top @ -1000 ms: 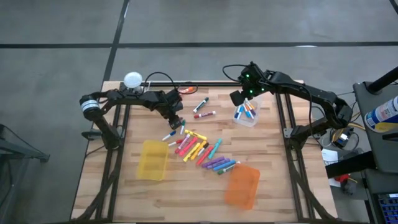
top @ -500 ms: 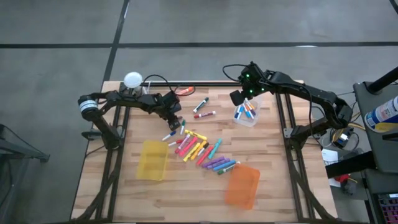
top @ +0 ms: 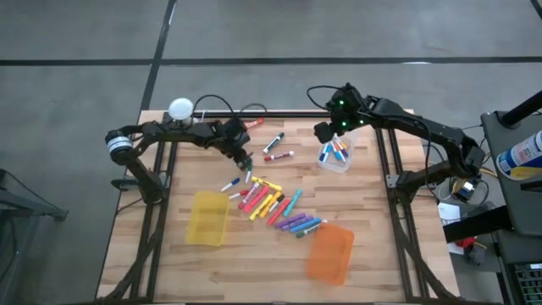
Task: Pick & Place Markers
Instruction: Put the small violet highlighter pen into the transparent bin
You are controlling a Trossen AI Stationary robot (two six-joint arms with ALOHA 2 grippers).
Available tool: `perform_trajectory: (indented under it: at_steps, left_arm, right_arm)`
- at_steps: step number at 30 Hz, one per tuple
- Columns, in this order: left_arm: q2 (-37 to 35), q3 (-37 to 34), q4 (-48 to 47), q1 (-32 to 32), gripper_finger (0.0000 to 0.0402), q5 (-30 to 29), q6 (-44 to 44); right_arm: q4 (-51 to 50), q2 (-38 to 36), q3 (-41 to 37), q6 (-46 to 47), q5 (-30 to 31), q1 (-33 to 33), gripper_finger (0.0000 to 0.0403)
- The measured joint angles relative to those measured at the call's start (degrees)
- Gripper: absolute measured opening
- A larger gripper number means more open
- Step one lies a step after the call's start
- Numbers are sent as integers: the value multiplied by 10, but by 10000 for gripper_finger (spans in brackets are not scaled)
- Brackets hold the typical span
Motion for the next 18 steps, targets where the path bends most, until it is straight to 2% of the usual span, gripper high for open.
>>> perform_trajectory:
  at_steps: [8,18]
  left_arm:
    - [-68,69,21,1,23,65,-71]
    - [-127,127,130,-4,23,77,-195]
  right_arm:
    - [104,-40,0,-21,-36,43,205]
    - [333,-24,0,112,-70,58,205]
